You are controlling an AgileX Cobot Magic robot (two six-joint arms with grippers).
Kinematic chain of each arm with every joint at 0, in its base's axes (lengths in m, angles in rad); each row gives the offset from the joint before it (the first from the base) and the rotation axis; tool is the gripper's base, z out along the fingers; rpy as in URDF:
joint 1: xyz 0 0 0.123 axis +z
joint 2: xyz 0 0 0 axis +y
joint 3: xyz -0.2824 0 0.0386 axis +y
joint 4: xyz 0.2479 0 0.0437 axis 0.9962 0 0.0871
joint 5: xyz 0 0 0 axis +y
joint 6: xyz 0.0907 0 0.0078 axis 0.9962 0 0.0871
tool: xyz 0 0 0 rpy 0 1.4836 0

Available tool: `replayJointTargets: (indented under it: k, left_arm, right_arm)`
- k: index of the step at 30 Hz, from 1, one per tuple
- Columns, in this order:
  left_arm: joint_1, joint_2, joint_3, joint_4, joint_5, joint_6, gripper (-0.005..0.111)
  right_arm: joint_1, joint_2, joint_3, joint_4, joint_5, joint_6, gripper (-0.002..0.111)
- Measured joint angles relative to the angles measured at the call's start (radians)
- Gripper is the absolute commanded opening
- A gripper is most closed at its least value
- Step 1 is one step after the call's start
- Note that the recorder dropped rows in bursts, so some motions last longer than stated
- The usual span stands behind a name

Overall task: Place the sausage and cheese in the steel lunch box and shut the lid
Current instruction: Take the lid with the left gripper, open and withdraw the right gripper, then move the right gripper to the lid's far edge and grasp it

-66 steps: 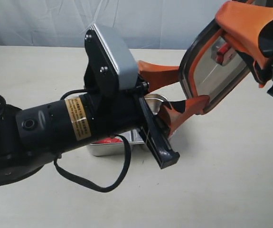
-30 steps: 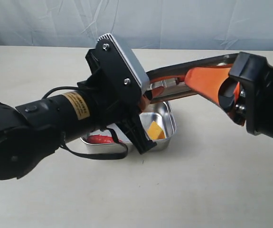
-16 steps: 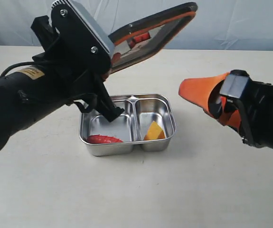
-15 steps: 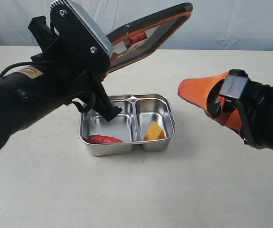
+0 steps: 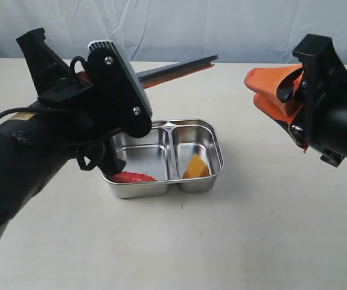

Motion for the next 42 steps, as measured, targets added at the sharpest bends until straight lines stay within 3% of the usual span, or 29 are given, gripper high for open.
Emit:
replayJointTargets:
  k: [8, 12, 14, 17, 20, 22, 24, 27, 38, 42]
  left_arm:
    - [-0.007, 0.004, 0.000, -0.109, -0.050, 0.032, 0.000]
    - [-0.007, 0.004, 0.000, -0.145, -0.054, 0.032, 0.000]
    - [-0.007, 0.004, 0.000, -0.159, -0.056, 0.032, 0.000]
    - [-0.007, 0.004, 0.000, -0.166, -0.056, 0.032, 0.000]
    - [-0.007, 0.004, 0.000, -0.173, -0.056, 0.032, 0.000]
    - [-0.007, 0.004, 0.000, -0.177, -0.054, 0.032, 0.000]
    - [-0.007, 0.004, 0.000, -0.177, -0.054, 0.032, 0.000]
    - [-0.007, 0.004, 0.000, -0.165, -0.043, 0.032, 0.000]
    - [-0.007, 0.131, 0.000, -0.063, -0.082, 0.032, 0.000]
    - [-0.007, 0.215, -0.002, -0.010, -0.181, 0.032, 0.000]
  right_arm:
    - [-0.009, 0.136, 0.000, -0.031, -0.089, 0.004, 0.036]
    - [-0.059, 0.235, -0.016, -0.151, -0.135, 0.052, 0.036]
    - [-0.096, 0.281, -0.042, -0.290, -0.135, 0.132, 0.036]
    - [-0.173, 0.335, -0.101, -0.634, -0.197, 0.400, 0.027]
    - [-0.317, 0.404, -0.208, -1.132, -0.455, 0.804, 0.019]
    - [-0.434, 0.479, -0.290, -1.339, -0.735, 0.929, 0.020]
    - [-0.518, 0.555, -0.321, -1.403, -0.967, 0.984, 0.019]
    - [-0.564, 0.631, -0.326, -1.460, -1.066, 0.986, 0.019]
    - [-0.571, 0.675, -0.280, -1.509, -1.112, 0.986, 0.019]
    - [-0.571, 0.675, -0.280, -1.543, -1.064, 0.986, 0.019]
